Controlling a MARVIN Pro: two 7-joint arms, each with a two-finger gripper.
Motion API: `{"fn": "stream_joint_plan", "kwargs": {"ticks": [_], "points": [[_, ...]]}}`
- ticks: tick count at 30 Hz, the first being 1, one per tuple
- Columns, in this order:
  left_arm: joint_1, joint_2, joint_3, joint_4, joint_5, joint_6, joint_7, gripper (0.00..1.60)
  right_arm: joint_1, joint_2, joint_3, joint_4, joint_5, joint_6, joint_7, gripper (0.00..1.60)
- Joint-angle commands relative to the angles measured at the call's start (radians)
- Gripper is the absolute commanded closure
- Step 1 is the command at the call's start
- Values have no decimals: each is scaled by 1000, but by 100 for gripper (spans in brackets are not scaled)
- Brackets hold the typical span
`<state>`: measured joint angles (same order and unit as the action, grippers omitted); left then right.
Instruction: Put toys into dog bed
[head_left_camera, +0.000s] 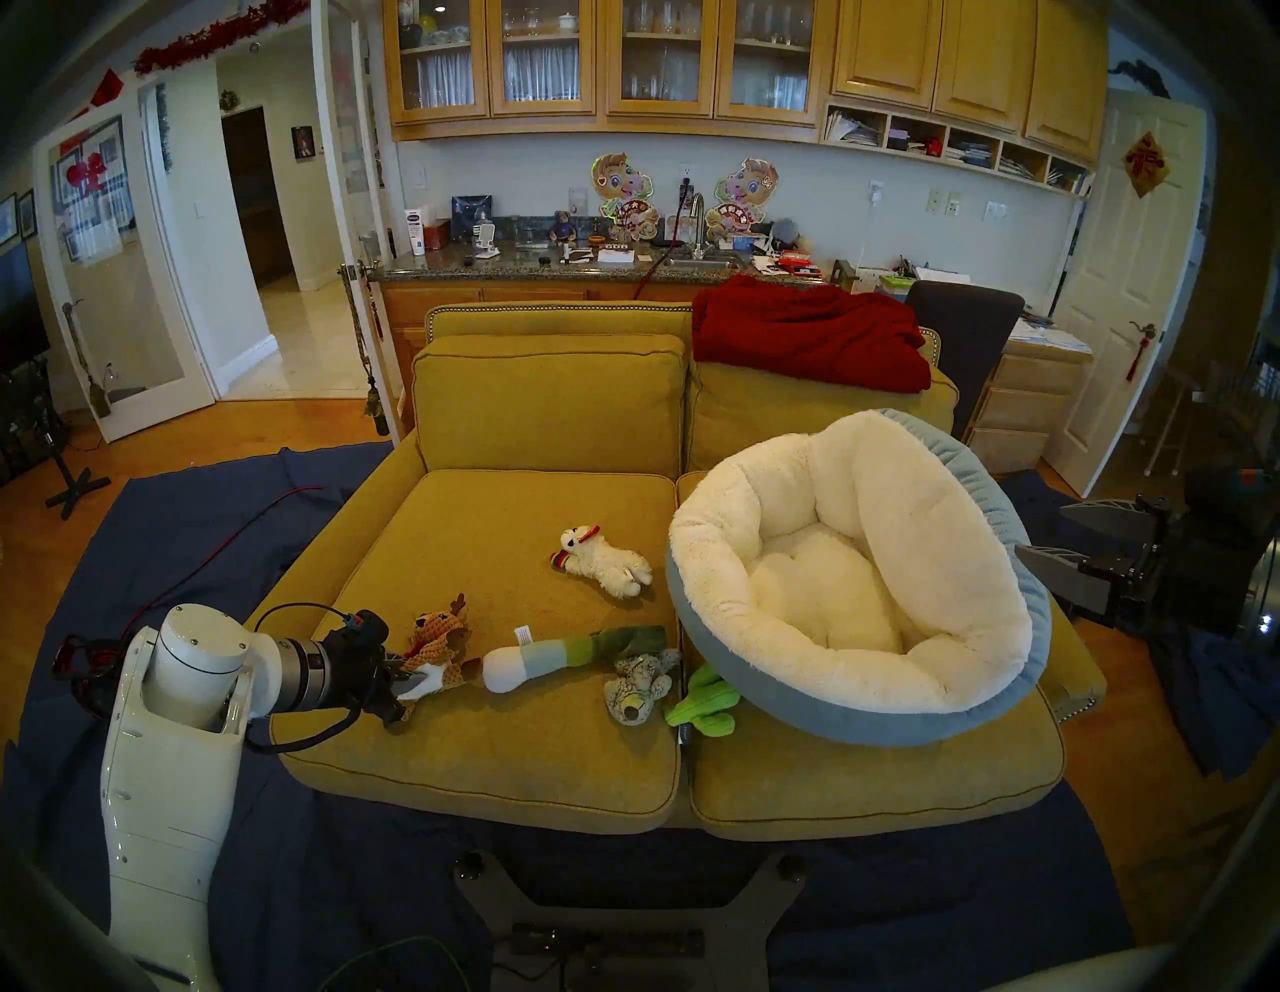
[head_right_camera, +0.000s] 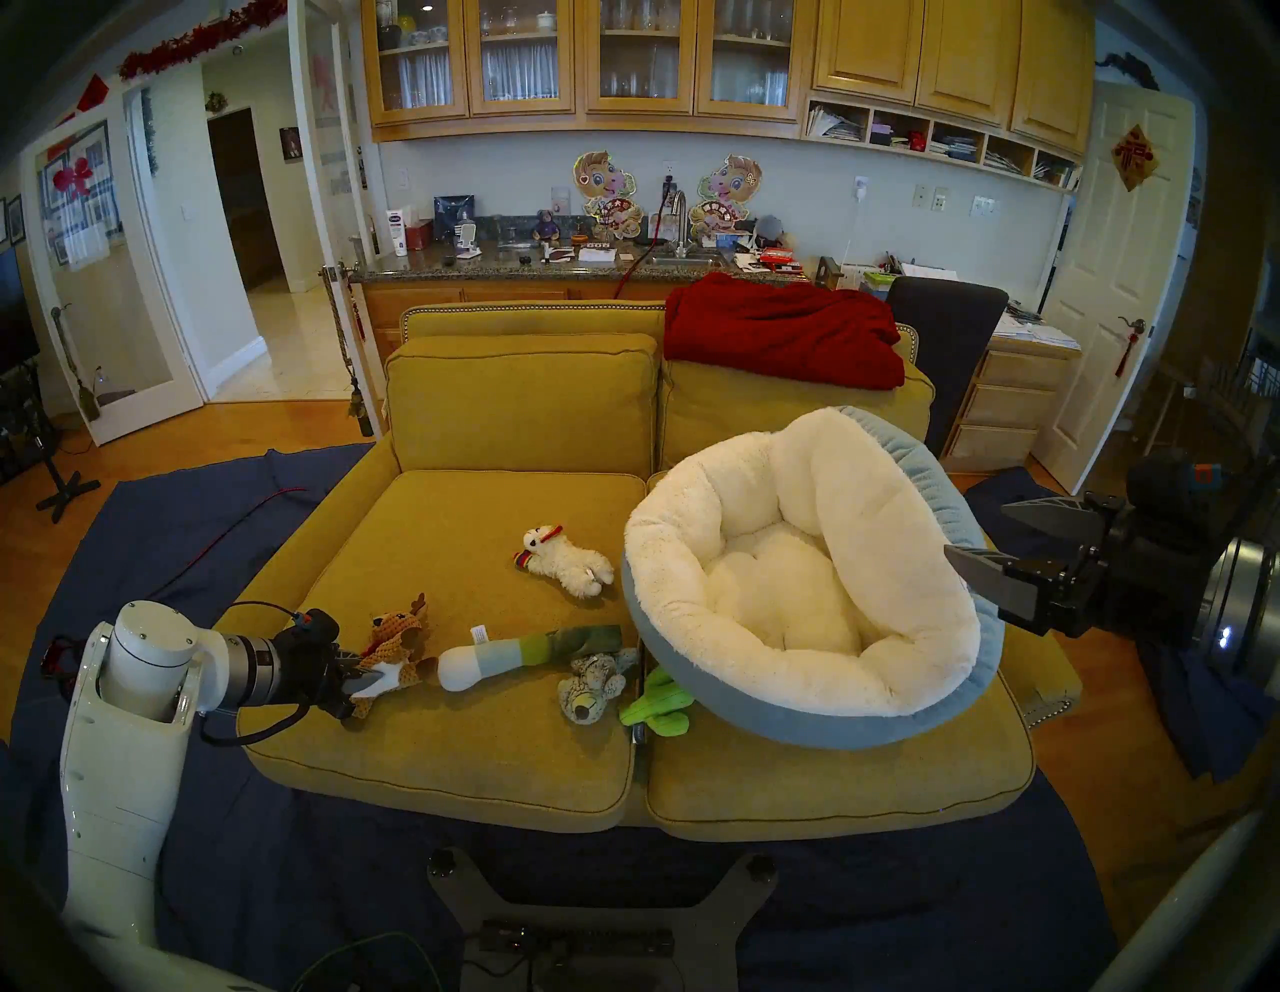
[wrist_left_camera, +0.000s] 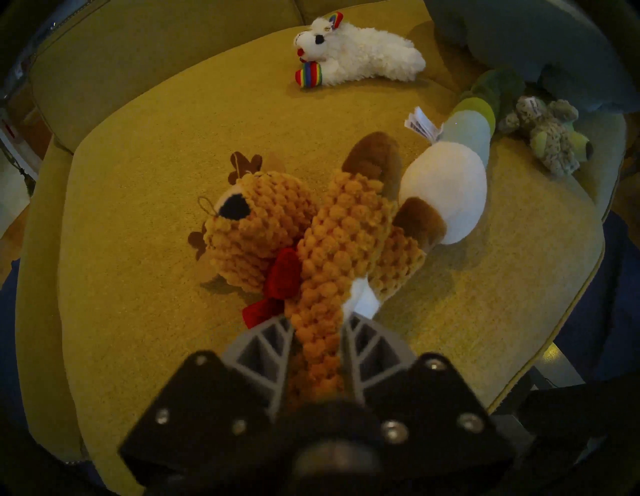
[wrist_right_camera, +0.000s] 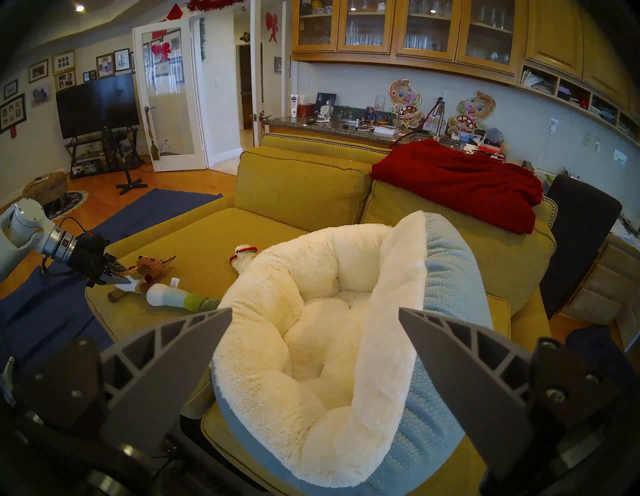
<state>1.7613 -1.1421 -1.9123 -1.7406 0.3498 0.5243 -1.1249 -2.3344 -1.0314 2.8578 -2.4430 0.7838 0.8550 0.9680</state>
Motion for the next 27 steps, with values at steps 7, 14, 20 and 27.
{"fn": "stream_joint_plan", "kwargs": {"ticks": [7,14,20,27], "points": [[-101,12,-81,-79,-60,15,-3,160,2,2,6,0,0,-1,0,0],[-167,68,-117,-177,-115,25,-3,160,2,1,4,0,0,-1,-1,0],[-192,106,-88,-238,-182,36,5,160,3,1,4,0,-1,-1,-1,0],[-263,83,36,-299,-224,61,34,160,3,1,4,0,-1,-1,-1,0]]}}
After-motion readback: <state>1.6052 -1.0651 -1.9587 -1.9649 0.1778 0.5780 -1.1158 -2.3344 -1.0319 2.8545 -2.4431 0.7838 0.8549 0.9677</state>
